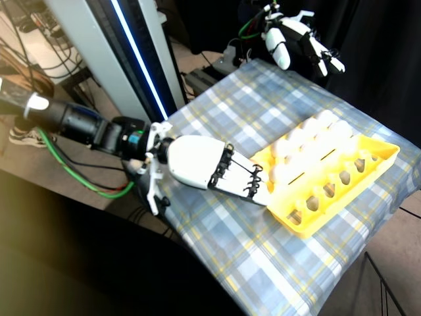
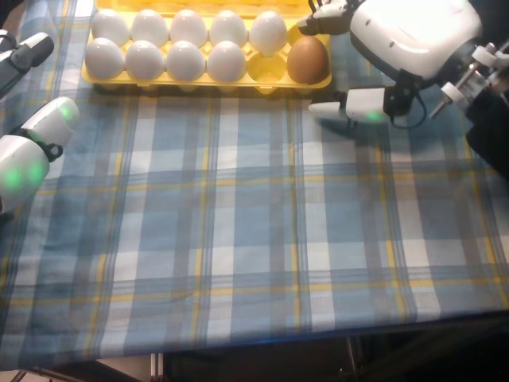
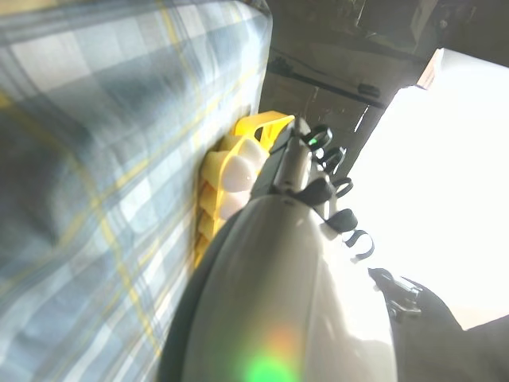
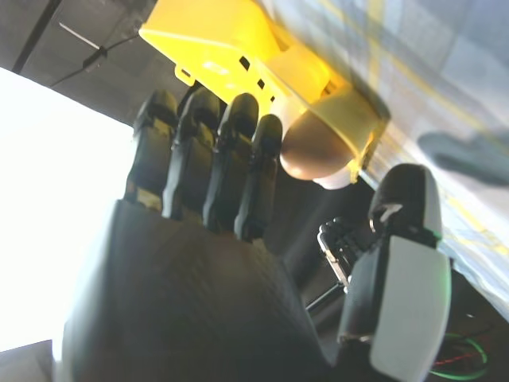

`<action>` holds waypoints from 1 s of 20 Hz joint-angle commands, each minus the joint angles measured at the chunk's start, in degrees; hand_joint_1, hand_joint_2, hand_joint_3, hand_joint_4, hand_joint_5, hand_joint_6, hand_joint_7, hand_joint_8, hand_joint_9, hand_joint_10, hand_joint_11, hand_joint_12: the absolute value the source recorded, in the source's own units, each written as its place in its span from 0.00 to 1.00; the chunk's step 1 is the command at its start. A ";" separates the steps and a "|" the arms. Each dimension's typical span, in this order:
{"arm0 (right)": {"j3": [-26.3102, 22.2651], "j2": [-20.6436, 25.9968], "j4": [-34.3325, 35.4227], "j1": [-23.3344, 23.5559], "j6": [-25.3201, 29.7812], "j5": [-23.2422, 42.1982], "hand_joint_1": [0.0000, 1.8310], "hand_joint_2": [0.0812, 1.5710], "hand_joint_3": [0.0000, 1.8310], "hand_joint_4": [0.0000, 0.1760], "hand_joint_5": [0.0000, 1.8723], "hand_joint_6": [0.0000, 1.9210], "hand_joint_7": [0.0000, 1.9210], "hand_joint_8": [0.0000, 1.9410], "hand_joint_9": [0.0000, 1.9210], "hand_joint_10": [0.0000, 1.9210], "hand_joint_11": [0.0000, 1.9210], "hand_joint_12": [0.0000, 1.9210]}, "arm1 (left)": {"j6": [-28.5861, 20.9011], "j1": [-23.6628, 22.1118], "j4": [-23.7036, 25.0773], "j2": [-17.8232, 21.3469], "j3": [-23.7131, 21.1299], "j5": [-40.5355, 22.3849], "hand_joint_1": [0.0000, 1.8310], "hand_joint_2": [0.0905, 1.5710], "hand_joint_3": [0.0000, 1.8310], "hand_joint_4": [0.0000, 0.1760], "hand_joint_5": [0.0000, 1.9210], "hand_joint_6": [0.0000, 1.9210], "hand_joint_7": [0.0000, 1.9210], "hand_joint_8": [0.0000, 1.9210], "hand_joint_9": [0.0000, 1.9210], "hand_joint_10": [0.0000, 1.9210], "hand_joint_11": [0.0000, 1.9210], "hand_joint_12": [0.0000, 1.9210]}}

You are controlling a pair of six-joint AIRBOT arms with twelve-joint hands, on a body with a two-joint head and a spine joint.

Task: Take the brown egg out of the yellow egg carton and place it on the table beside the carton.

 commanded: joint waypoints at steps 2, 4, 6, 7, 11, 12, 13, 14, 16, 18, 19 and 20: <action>0.46 -0.73 -1.47 1.19 -0.13 6.45 0.44 0.56 0.00 0.00 0.37 0.01 0.36 0.01 0.24 0.01 0.09 0.03 | -0.38 -0.05 2.41 0.15 0.27 -6.64 0.26 0.83 0.00 0.35 0.22 0.00 0.06 0.00 0.00 0.00 0.00 0.00; 0.33 -0.83 -1.48 1.31 -0.13 6.45 0.43 0.57 0.00 0.00 0.37 0.01 0.37 0.01 0.25 0.01 0.09 0.04 | -0.39 -0.04 2.41 0.16 0.27 -6.67 0.26 0.83 0.00 0.40 0.22 0.00 0.06 0.00 0.00 0.00 0.00 0.00; 0.11 -0.80 -1.48 1.31 -0.13 6.46 0.42 0.58 0.00 0.00 0.37 0.00 0.37 0.01 0.24 0.00 0.08 0.03 | -0.39 -0.03 2.38 0.15 0.25 -6.69 0.25 0.82 0.00 0.43 0.22 0.00 0.06 0.00 0.00 0.00 0.00 0.00; -0.03 -0.79 -1.48 1.31 -0.13 6.47 0.43 0.58 0.01 0.00 0.38 0.01 0.37 0.00 0.25 0.01 0.09 0.04 | -0.39 -0.03 2.38 0.15 0.25 -6.69 0.25 0.82 0.00 0.41 0.22 0.00 0.06 0.00 0.00 0.00 0.00 0.00; -0.37 -0.78 -1.50 1.31 -0.13 6.66 0.42 0.64 0.00 0.00 0.42 0.00 0.41 0.00 0.28 0.00 0.10 0.04 | -0.39 0.09 2.21 0.13 0.25 -6.71 0.25 0.83 0.00 0.40 0.22 0.00 0.06 0.00 0.00 0.00 0.00 0.00; -0.36 -0.75 -1.50 1.31 -0.13 6.73 0.42 0.65 0.00 0.00 0.42 0.00 0.42 0.00 0.29 0.00 0.10 0.04 | -0.39 0.08 2.21 0.12 0.25 -6.69 0.25 0.83 0.00 0.42 0.22 0.00 0.06 0.00 0.00 0.00 0.00 0.00; -0.40 -0.73 -1.50 1.32 -0.13 6.86 0.43 0.66 0.00 0.00 0.44 0.00 0.44 0.00 0.30 0.00 0.10 0.04 | -0.39 0.07 2.21 0.11 0.26 -6.67 0.25 0.83 0.00 0.41 0.22 0.00 0.06 0.00 0.00 0.00 0.00 0.00; -0.46 -0.69 -1.50 1.38 -0.13 6.98 0.44 0.67 0.00 0.00 0.45 0.00 0.45 0.01 0.31 0.01 0.11 0.04 | -0.39 0.09 2.20 0.10 0.24 -6.66 0.25 0.83 0.00 0.41 0.22 0.00 0.06 0.00 0.00 0.00 0.00 0.00; -0.60 -0.56 -1.51 1.47 -0.13 7.24 0.45 0.67 0.00 0.00 0.46 0.01 0.46 0.01 0.34 0.01 0.12 0.05 | -0.39 0.11 2.17 0.10 0.24 -6.64 0.26 0.83 0.00 0.39 0.22 0.00 0.06 0.00 0.00 0.00 0.00 0.00; -0.89 -0.24 -1.75 1.63 -0.13 7.85 0.46 0.66 0.00 0.00 0.47 0.00 0.48 0.01 0.34 0.01 0.12 0.05 | -0.39 0.12 2.15 0.08 0.24 -6.63 0.25 0.83 0.00 0.40 0.22 0.00 0.06 0.00 0.00 0.00 0.00 0.00; -1.09 -0.03 -1.98 1.74 -0.13 8.10 0.46 0.66 0.00 0.00 0.46 0.00 0.47 0.00 0.35 0.01 0.13 0.06 | -0.39 0.12 2.15 0.08 0.24 -6.63 0.25 0.83 0.00 0.40 0.22 0.00 0.06 0.00 0.00 0.00 0.00 0.00; -1.36 0.27 -2.22 1.83 -0.13 8.40 0.46 0.66 0.00 0.00 0.46 0.00 0.46 0.00 0.35 0.01 0.13 0.06 | -0.39 0.12 2.15 0.09 0.24 -6.63 0.25 0.83 0.00 0.37 0.22 0.00 0.06 0.00 0.00 0.00 0.00 0.00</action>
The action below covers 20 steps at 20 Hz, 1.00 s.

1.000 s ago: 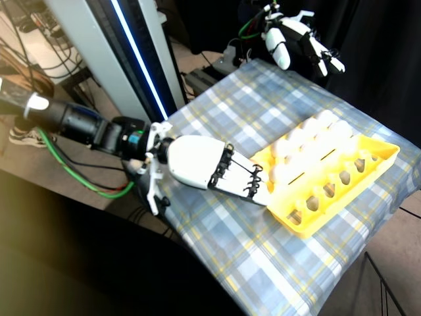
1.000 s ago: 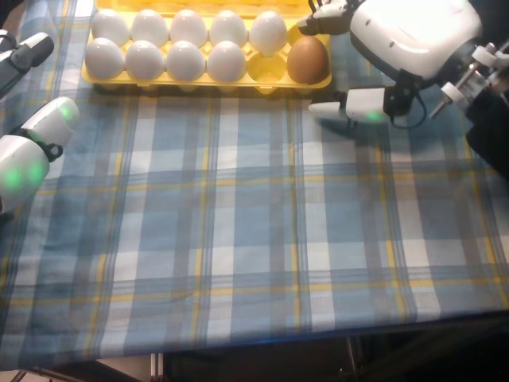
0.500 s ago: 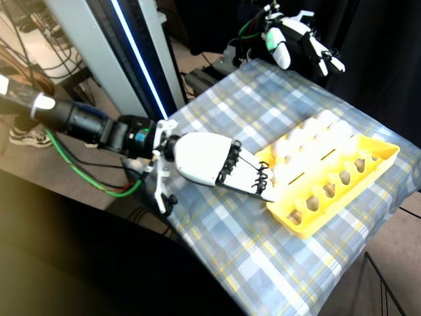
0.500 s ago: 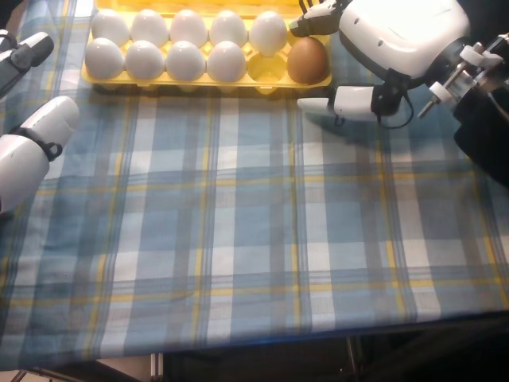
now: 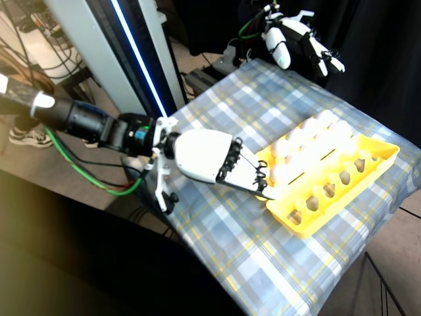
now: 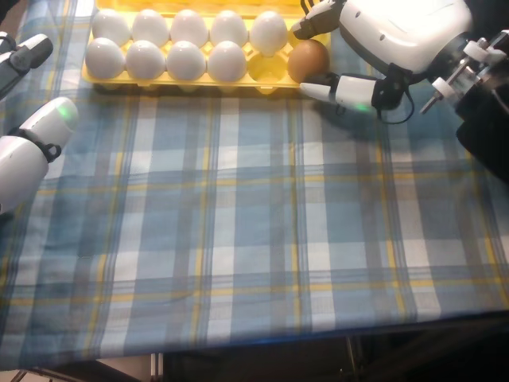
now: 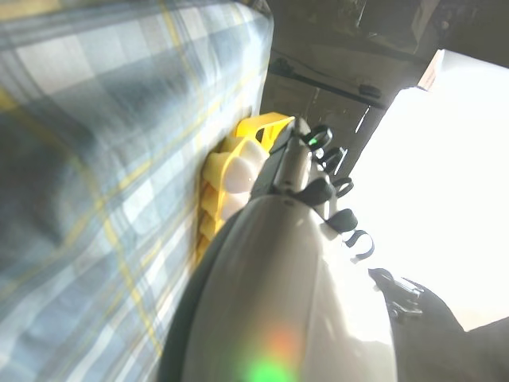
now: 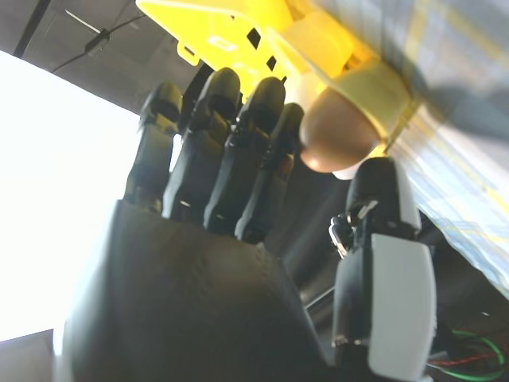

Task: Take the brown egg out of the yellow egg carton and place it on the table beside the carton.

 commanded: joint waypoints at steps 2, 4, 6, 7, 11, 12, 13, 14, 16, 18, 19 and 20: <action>-0.68 0.81 -1.98 0.92 -0.13 8.36 0.47 0.65 0.00 0.00 0.46 0.00 0.45 0.00 0.34 0.00 0.12 0.06 | -0.41 -0.12 2.32 0.09 0.23 -6.63 0.25 0.83 0.00 0.45 0.22 0.00 0.06 0.00 0.00 0.00 0.00 0.00; -1.35 1.45 -2.23 0.92 -0.13 9.05 0.49 0.65 0.00 0.00 0.46 0.00 0.46 0.00 0.33 0.00 0.12 0.06 | -0.43 -0.12 2.29 0.09 0.23 -6.63 0.25 0.82 0.00 0.45 0.22 0.00 0.06 0.00 0.00 0.00 0.00 0.00; -1.82 1.84 -2.36 0.92 -0.13 9.67 0.51 0.65 0.00 0.00 0.47 0.00 0.47 0.00 0.33 0.00 0.13 0.06 | -0.49 -0.09 2.27 0.09 0.21 -6.64 0.25 0.83 0.00 0.42 0.22 0.00 0.06 0.00 0.00 0.00 0.00 0.00; -1.79 1.87 -2.37 0.92 -0.13 9.75 0.52 0.65 0.00 0.00 0.47 0.00 0.47 0.00 0.32 0.00 0.13 0.06 | -0.51 -0.07 2.25 0.08 0.21 -6.64 0.25 0.83 0.00 0.42 0.22 0.00 0.06 0.00 0.00 0.00 0.00 0.00; -0.54 1.39 -2.26 0.91 -0.13 8.33 0.46 0.62 0.00 0.00 0.44 0.00 0.44 0.00 0.32 0.00 0.13 0.07 | -0.67 -0.08 2.25 0.09 0.25 -6.62 0.27 0.82 0.00 0.38 0.22 0.00 0.06 0.00 0.00 0.00 0.00 0.00; -0.17 0.94 -2.13 0.91 -0.13 7.90 0.45 0.61 0.00 0.00 0.43 0.00 0.43 0.00 0.33 0.00 0.14 0.07 | -0.78 -0.09 2.27 0.10 0.27 -6.63 0.26 0.82 0.00 0.39 0.22 0.00 0.06 0.00 0.00 0.00 0.00 0.00; 0.13 0.67 -2.01 0.91 -0.13 7.57 0.44 0.60 0.00 0.00 0.41 0.00 0.43 0.00 0.32 0.00 0.13 0.07 | -0.81 -0.09 2.28 0.10 0.28 -6.62 0.26 0.82 0.00 0.40 0.22 0.00 0.06 0.00 0.00 0.00 0.00 0.00; 0.67 0.27 -1.87 0.91 -0.13 6.78 0.44 0.60 0.00 0.00 0.40 0.00 0.42 0.00 0.32 0.00 0.13 0.07 | -0.81 -0.09 2.28 0.08 0.30 -6.60 0.26 0.83 0.00 0.41 0.22 0.00 0.06 0.00 0.00 0.00 0.00 0.00; 1.53 -0.39 -1.73 0.91 -0.13 5.59 0.43 0.58 0.00 0.00 0.37 0.00 0.38 0.00 0.31 0.00 0.11 0.06 | -0.82 -0.09 2.28 0.08 0.29 -6.59 0.26 0.82 0.00 0.39 0.22 0.00 0.06 0.00 0.00 0.00 0.00 0.00; 2.73 -1.45 -1.61 0.91 -0.13 3.78 0.43 0.57 0.00 0.00 0.37 0.00 0.36 0.00 0.29 0.00 0.12 0.07 | -0.82 -0.09 2.29 0.08 0.30 -6.59 0.26 0.83 0.00 0.42 0.22 0.00 0.06 0.00 0.00 0.00 0.00 0.00; 2.92 -1.67 -1.60 0.91 -0.13 3.52 0.44 0.57 0.00 0.00 0.37 0.00 0.36 0.00 0.30 0.00 0.12 0.07 | -0.82 -0.09 2.30 0.08 0.30 -6.59 0.27 0.82 0.00 0.42 0.22 0.00 0.06 0.00 0.00 0.00 0.00 0.00; 3.21 -2.02 -1.56 0.91 -0.13 3.15 0.44 0.57 0.00 0.00 0.38 0.00 0.37 0.00 0.30 0.00 0.12 0.07 | -0.82 -0.09 2.30 0.09 0.30 -6.60 0.27 0.82 0.00 0.40 0.22 0.00 0.06 0.00 0.00 0.00 0.00 0.00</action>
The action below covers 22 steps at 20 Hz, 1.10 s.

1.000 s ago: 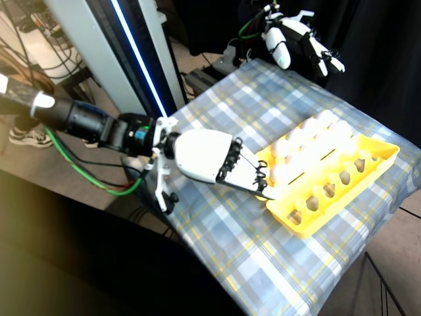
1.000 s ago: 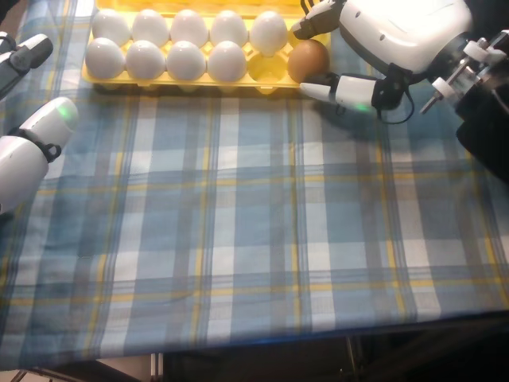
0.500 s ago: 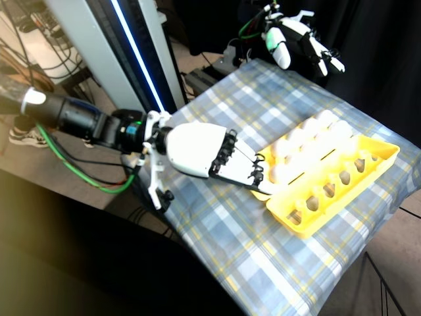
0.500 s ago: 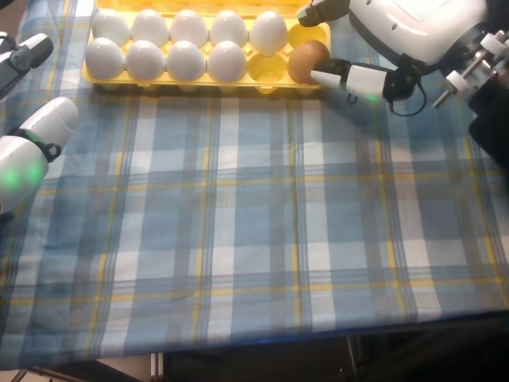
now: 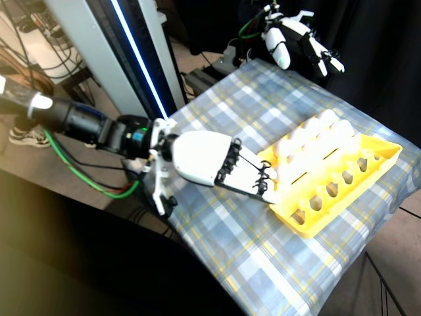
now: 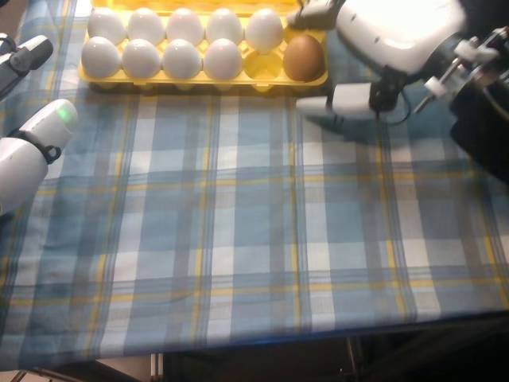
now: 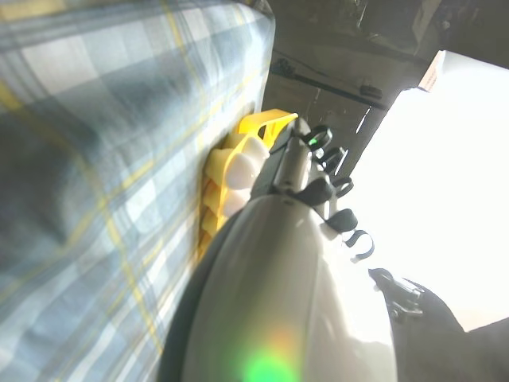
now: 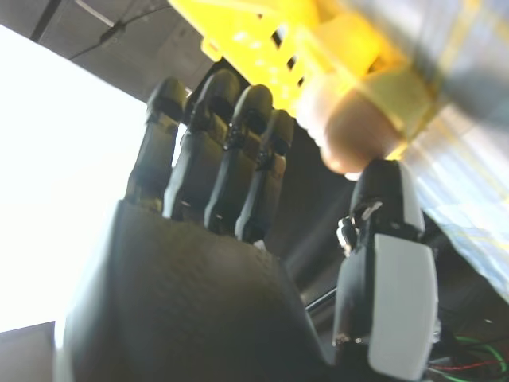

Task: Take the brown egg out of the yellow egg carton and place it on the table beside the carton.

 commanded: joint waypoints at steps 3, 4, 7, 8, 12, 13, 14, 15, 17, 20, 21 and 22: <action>0.58 -0.24 -1.42 0.85 -0.18 5.59 0.43 0.58 0.00 0.00 0.38 0.00 0.38 0.00 0.30 0.00 0.11 0.07 | -0.64 -0.31 2.32 0.12 0.30 -6.66 0.28 0.82 0.00 0.38 0.22 0.00 0.06 0.00 0.00 0.00 0.00 0.00; 0.55 -0.24 -1.42 0.85 -0.18 5.56 0.43 0.59 0.00 0.00 0.38 0.00 0.38 0.00 0.31 0.00 0.11 0.07 | -0.67 -0.31 2.33 0.12 0.30 -6.69 0.28 0.82 0.00 0.35 0.22 0.00 0.06 0.00 0.00 0.00 0.00 0.00; 0.53 -0.21 -1.43 0.85 -0.18 5.55 0.45 0.62 0.00 0.00 0.40 0.00 0.40 0.00 0.32 0.00 0.11 0.07 | -0.67 -0.30 2.33 0.11 0.29 -6.68 0.29 0.82 0.00 0.35 0.22 0.00 0.06 0.00 0.00 0.00 0.00 0.00; 0.51 -0.21 -1.43 0.85 -0.18 5.56 0.46 0.65 0.00 0.00 0.44 0.00 0.43 0.00 0.33 0.00 0.11 0.06 | -0.67 -0.29 2.32 0.11 0.29 -6.69 0.28 0.82 0.00 0.35 0.22 0.00 0.06 0.00 0.00 0.00 0.00 0.00; 0.11 0.15 -1.45 0.86 -0.18 6.13 0.52 0.73 0.00 0.95 0.46 0.57 0.50 0.00 0.34 0.00 0.12 0.05 | -0.67 -0.19 2.29 0.10 0.30 -6.70 0.28 0.82 0.00 0.34 0.22 0.00 0.06 0.00 0.00 0.00 0.00 0.00; -0.11 0.41 -1.52 0.86 -0.18 6.46 0.52 0.73 0.00 0.99 0.45 0.61 0.50 0.00 0.34 0.00 0.12 0.05 | -0.67 -0.19 2.28 0.10 0.31 -6.69 0.27 0.82 0.00 0.33 0.22 0.00 0.06 0.00 0.00 0.00 0.00 0.00; -0.31 0.63 -1.63 0.90 -0.18 6.75 0.51 0.74 0.00 1.00 0.44 0.63 0.49 0.00 0.34 0.00 0.12 0.05 | -0.67 -0.19 2.28 0.10 0.33 -6.68 0.27 0.82 0.00 0.33 0.22 0.00 0.06 0.00 0.00 0.00 0.00 0.00; -0.48 0.87 -1.72 0.97 -0.18 7.01 0.43 0.71 0.00 0.08 0.44 0.26 0.48 0.00 0.34 0.00 0.12 0.05 | -0.67 -0.19 2.28 0.10 0.33 -6.65 0.27 0.82 0.00 0.34 0.22 0.00 0.06 0.00 0.00 0.00 0.00 0.00; -0.91 1.21 -1.94 1.17 -0.18 7.51 0.52 0.72 0.00 0.96 0.46 0.58 0.48 0.00 0.35 0.00 0.13 0.05 | -0.67 -0.16 2.26 0.10 0.32 -6.66 0.27 0.82 0.00 0.35 0.22 0.00 0.06 0.00 0.00 0.00 0.00 0.00; -1.79 2.09 -2.29 1.21 -0.19 8.62 0.53 0.72 0.00 1.00 0.47 0.58 0.47 0.00 0.34 0.00 0.13 0.05 | -0.67 -0.14 2.24 0.10 0.33 -6.64 0.26 0.83 0.00 0.38 0.22 0.00 0.06 0.00 0.00 0.00 0.00 0.00; -1.93 2.24 -2.32 1.25 -0.19 8.93 0.53 0.72 0.00 0.99 0.48 0.58 0.47 0.00 0.34 0.00 0.13 0.05 | -0.67 -0.14 2.20 0.10 0.33 -6.64 0.26 0.82 0.00 0.41 0.22 0.00 0.06 0.00 0.00 0.00 0.00 0.00; -2.26 2.54 -2.50 1.44 -0.19 9.49 0.54 0.71 0.00 1.00 0.48 0.57 0.49 0.00 0.34 0.00 0.13 0.05 | -0.67 -0.13 2.17 0.10 0.33 -6.64 0.26 0.82 0.00 0.43 0.22 0.00 0.06 0.00 0.00 0.00 0.00 0.00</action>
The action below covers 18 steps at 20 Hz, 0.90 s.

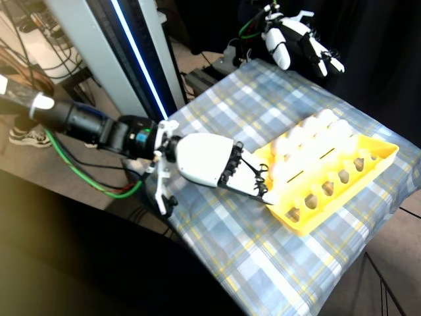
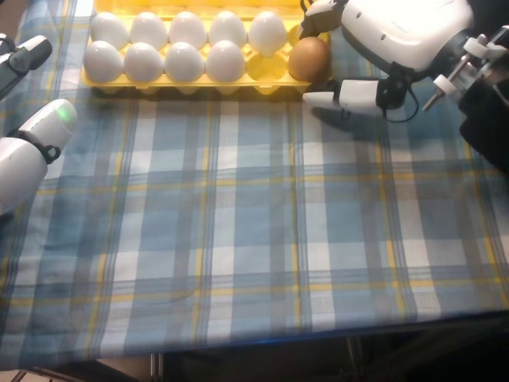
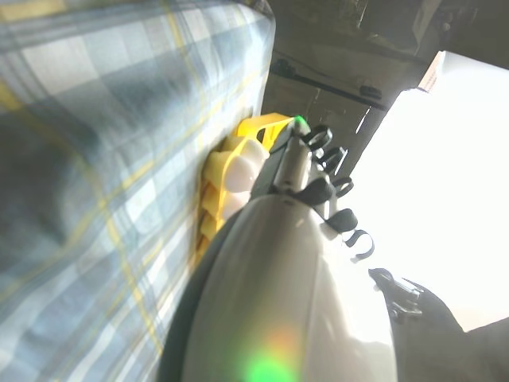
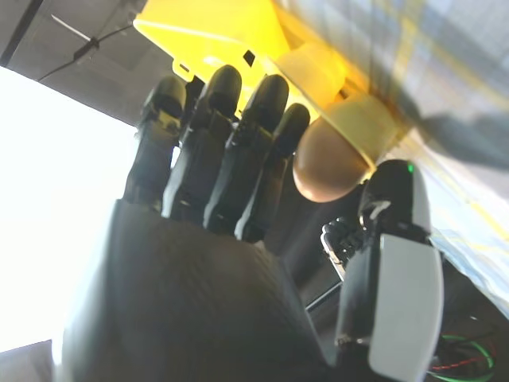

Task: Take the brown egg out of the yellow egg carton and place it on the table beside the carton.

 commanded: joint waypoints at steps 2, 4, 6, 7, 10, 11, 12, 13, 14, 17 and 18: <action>-0.77 0.31 -2.21 1.33 -0.11 9.29 0.54 0.71 0.00 1.00 0.48 0.57 0.50 0.00 0.35 0.00 0.14 0.06 | -0.54 -0.16 2.31 0.09 0.32 -6.61 0.25 0.83 0.00 0.42 0.22 0.00 0.06 0.00 0.00 0.00 0.00 0.00; -1.35 0.66 -2.53 1.43 -0.43 9.84 0.50 0.67 0.00 0.00 0.48 0.08 0.50 0.00 0.35 0.00 0.15 0.06 | -0.54 -0.16 2.29 0.09 0.32 -6.61 0.25 0.83 0.00 0.43 0.22 0.00 0.06 0.00 0.00 0.00 0.00 0.00; -1.67 0.72 -2.52 1.46 -1.78 9.79 0.50 0.67 0.00 0.00 0.50 0.01 0.50 0.00 0.34 0.00 0.15 0.06 | -0.54 -0.16 2.29 0.08 0.32 -6.61 0.26 0.83 0.00 0.42 0.22 0.00 0.06 0.00 0.00 0.00 0.00 0.00; -1.66 0.72 -2.42 1.46 -1.82 9.68 0.50 0.66 0.00 0.00 0.49 0.01 0.49 0.00 0.34 0.00 0.14 0.06 | -0.54 -0.16 2.29 0.08 0.32 -6.61 0.26 0.82 0.00 0.42 0.22 0.00 0.06 0.00 0.00 0.00 0.00 0.00; -1.30 0.72 -1.66 1.45 -1.89 8.79 0.48 0.66 0.00 0.00 0.49 0.00 0.48 0.00 0.34 0.00 0.15 0.06 | -0.69 -0.17 2.29 0.09 0.31 -6.61 0.25 0.82 0.00 0.39 0.22 0.00 0.06 0.00 0.00 0.00 0.00 0.00; -1.26 0.70 -1.47 1.45 -1.89 8.62 0.48 0.65 0.00 0.00 0.49 0.00 0.48 0.00 0.34 0.00 0.15 0.06 | -0.72 -0.17 2.29 0.10 0.31 -6.61 0.25 0.82 0.00 0.39 0.22 0.00 0.06 0.00 0.00 0.00 0.00 0.00; -1.25 0.70 -1.38 1.45 -1.91 8.56 0.46 0.64 0.00 0.00 0.47 0.00 0.47 0.00 0.34 0.00 0.14 0.06 | -0.75 -0.17 2.31 0.10 0.32 -6.62 0.26 0.82 0.00 0.40 0.22 0.00 0.06 0.00 0.00 0.00 0.00 0.00; -1.23 0.70 -1.33 1.45 -1.94 8.53 0.43 0.62 0.00 0.00 0.45 0.00 0.46 0.00 0.34 0.00 0.14 0.06 | -0.77 -0.17 2.32 0.10 0.32 -6.63 0.26 0.82 0.00 0.41 0.22 0.00 0.06 0.00 0.00 0.00 0.00 0.00; -1.19 0.71 -1.19 1.45 -2.06 8.42 0.43 0.61 0.00 0.00 0.43 0.00 0.45 0.00 0.34 0.00 0.14 0.06 | -0.78 -0.17 2.32 0.10 0.32 -6.63 0.26 0.82 0.00 0.41 0.22 0.00 0.06 0.00 0.00 0.00 0.00 0.00; -1.34 0.71 -0.78 1.45 -2.12 8.33 0.42 0.57 0.00 0.00 0.38 0.00 0.40 0.00 0.31 0.00 0.11 0.05 | -0.78 -0.17 2.31 0.10 0.31 -6.64 0.27 0.82 0.00 0.43 0.22 0.00 0.06 0.00 0.00 0.00 0.00 0.00; -1.45 0.71 -0.74 1.45 -2.12 8.34 0.41 0.54 0.00 0.00 0.35 0.00 0.38 0.00 0.30 0.00 0.11 0.05 | -0.78 -0.16 2.30 0.10 0.30 -6.65 0.27 0.82 0.00 0.45 0.22 0.00 0.06 0.00 0.00 0.00 0.00 0.00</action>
